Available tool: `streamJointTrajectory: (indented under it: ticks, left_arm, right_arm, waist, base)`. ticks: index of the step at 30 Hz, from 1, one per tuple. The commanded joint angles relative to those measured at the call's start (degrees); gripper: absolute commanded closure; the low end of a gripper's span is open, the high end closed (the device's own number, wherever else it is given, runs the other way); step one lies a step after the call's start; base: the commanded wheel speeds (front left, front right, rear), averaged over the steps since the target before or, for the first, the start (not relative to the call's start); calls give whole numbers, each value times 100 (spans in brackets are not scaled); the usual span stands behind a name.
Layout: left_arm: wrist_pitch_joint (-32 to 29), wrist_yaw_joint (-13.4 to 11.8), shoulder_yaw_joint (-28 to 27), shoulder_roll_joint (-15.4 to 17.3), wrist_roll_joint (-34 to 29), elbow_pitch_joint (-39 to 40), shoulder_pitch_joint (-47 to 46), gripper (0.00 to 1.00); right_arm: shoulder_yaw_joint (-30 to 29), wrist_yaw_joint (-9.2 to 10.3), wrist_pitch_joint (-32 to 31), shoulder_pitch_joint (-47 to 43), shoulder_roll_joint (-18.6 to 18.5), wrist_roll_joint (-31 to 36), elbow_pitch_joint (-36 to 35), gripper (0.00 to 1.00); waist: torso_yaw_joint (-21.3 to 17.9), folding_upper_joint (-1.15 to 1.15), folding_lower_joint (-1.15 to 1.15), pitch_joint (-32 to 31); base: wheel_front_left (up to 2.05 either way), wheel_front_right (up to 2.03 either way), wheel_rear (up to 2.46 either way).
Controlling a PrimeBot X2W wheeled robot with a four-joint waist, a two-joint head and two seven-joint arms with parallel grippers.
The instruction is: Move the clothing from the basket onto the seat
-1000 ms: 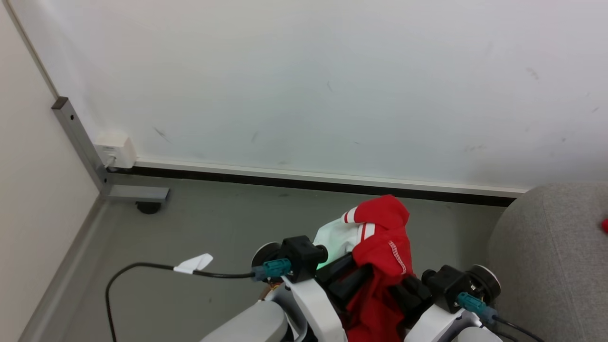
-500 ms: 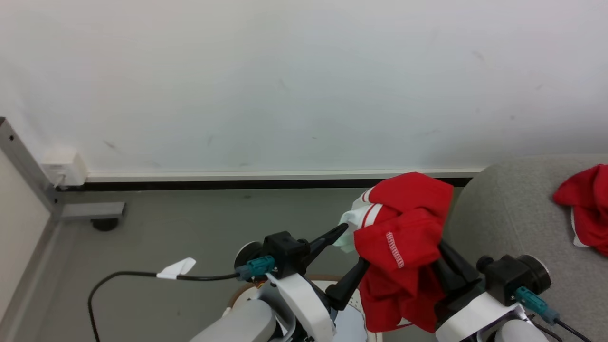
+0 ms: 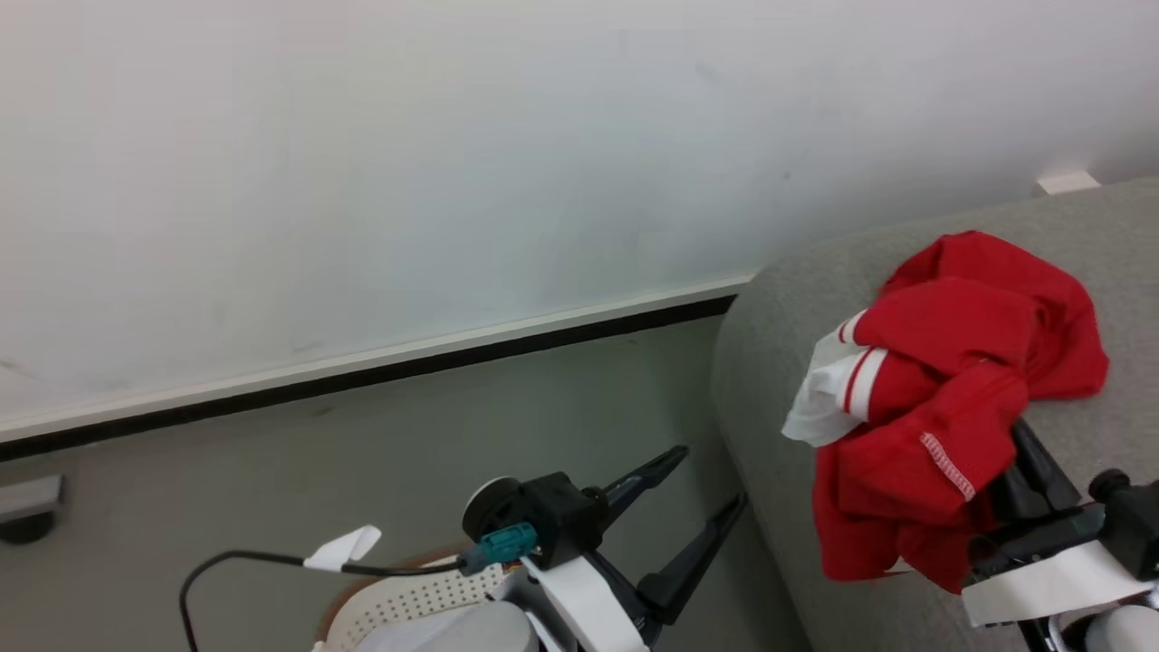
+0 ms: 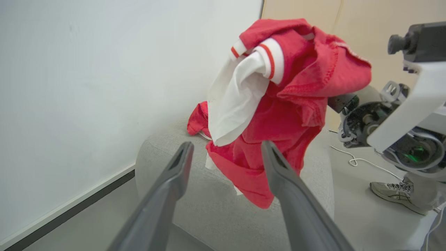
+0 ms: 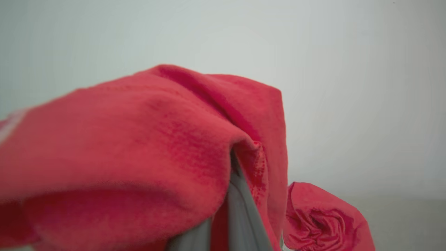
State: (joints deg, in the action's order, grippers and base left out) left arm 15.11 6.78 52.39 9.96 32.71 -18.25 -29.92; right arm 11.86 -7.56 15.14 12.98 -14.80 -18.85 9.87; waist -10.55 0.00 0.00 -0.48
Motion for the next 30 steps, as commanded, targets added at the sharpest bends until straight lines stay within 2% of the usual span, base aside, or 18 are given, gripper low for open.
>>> streamJointTrajectory:
  ticks: [1,9,15,17,21,27,30]
  left_arm:
    - [5,26,-34,7,-102,37,103,0]
    - [5,57,-213,-60,-293,123,236,0]
    - [5,69,-272,-78,-406,151,264,0]
    - [5,67,-271,-51,-442,177,202,0]
    - [5,70,-189,115,-464,291,13,0]
    - [0,71,-75,563,-509,583,-478,0]
    - [-17,71,-104,861,-535,776,-739,0]
  right_arm:
    - [-127,14,1,-134,-61,73,-91,100]
    - [-566,14,1,-468,-249,221,-365,100]
    - [-694,14,1,-381,-373,58,-440,100]
    - [-789,15,1,-218,-554,9,-377,100]
    - [-918,15,-40,231,-871,-173,-108,100]
    - [-1177,14,-232,1258,-1292,-508,471,100]
    - [-1386,14,-351,1831,-1454,-455,764,100]
  waist:
    - [-321,0,0,32]
    - [-801,0,0,99]
    - [-934,0,0,172]
    - [-938,0,0,259]
    - [-819,0,0,618]
    - [-401,0,0,1758]
    - [-195,0,0,2372]
  base:
    - [0,0,0]
    - [0,0,0]
    - [0,0,0]
    - [0,0,0]
    - [0,0,0]
    - [0,0,0]
    - [0,0,0]
